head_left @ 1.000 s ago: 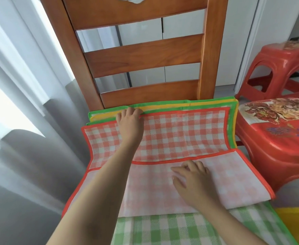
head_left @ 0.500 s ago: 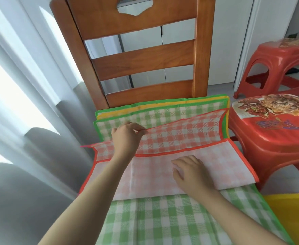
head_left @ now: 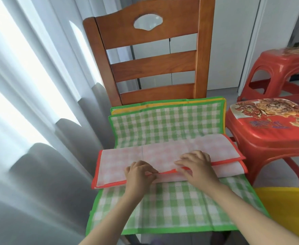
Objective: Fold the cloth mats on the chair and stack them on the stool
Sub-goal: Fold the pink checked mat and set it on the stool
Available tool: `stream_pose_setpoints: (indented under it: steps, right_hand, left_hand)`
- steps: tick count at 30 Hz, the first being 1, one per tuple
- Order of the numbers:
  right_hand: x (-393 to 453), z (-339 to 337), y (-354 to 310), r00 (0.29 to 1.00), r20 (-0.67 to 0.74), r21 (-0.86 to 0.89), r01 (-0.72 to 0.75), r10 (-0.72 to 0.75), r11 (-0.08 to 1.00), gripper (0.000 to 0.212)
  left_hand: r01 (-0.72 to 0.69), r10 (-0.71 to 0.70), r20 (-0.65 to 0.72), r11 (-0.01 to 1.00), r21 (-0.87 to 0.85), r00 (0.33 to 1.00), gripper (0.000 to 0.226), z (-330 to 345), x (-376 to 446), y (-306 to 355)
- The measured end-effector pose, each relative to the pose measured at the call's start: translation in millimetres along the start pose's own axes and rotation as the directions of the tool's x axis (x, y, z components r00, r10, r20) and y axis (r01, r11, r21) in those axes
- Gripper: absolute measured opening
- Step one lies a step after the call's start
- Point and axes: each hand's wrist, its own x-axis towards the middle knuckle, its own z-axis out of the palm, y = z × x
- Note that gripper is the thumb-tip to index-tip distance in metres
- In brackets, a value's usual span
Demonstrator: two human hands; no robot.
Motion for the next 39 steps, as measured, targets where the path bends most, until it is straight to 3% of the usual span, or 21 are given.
stream_pose_setpoints:
  steps: [5, 10, 14, 20, 24, 29, 34, 39]
  right_hand:
    - [-13.7, 11.6, 5.2, 0.99, 0.138, 0.035, 0.005, -0.01, 0.999, 0.038]
    - [-15.9, 14.8, 9.2, 0.992, 0.082, 0.033, 0.09, -0.093, 0.995, 0.035]
    - [-16.7, 15.3, 10.5, 0.989, 0.014, 0.049, 0.146, -0.147, 0.988, 0.027]
    - [-18.1, 17.4, 9.5, 0.97, 0.002, 0.028, 0.245, -0.245, 0.969, 0.024]
    - [-18.9, 18.5, 8.2, 0.964, 0.022, 0.023, 0.264, -0.265, 0.964, 0.026]
    - [-18.8, 17.4, 7.0, 0.967, 0.031, 0.042, 0.25, -0.251, 0.967, 0.028]
    - [-19.5, 18.4, 7.0, 0.965, 0.05, 0.071, 0.252, -0.256, 0.965, 0.028]
    - [-19.9, 20.3, 9.6, 0.966, 0.113, 0.104, 0.22, -0.232, 0.97, 0.028]
  left_hand:
    - [0.02, 0.0, 0.106, 0.983, -0.185, 0.994, 0.029, 11.2, -7.5, -18.8]
    - [-0.041, 0.065, 0.081, 0.96, -0.276, 0.995, 0.017, 16.8, -6.4, -33.6]
    - [-0.123, 0.141, 0.09, 0.977, -0.175, 0.986, 0.028, 13.8, -5.4, -42.7]
    - [-0.191, 0.206, 0.17, 0.977, -0.098, 0.964, 0.008, 5.3, -6.1, -48.9]
    - [-0.24, 0.221, 0.172, 0.966, 0.096, 0.96, 0.024, 9.1, -1.1, -39.2]
    - [-0.2, 0.182, 0.11, 0.964, 0.176, 0.977, 0.028, 24.5, 19.0, -12.0]
    - [-0.112, 0.066, 0.242, 0.977, 0.182, 0.968, 0.052, 51.3, 51.1, 6.1]
    - [-0.057, -0.047, 0.272, 0.931, 0.361, 0.961, 0.066, 73.1, 58.4, 9.7]
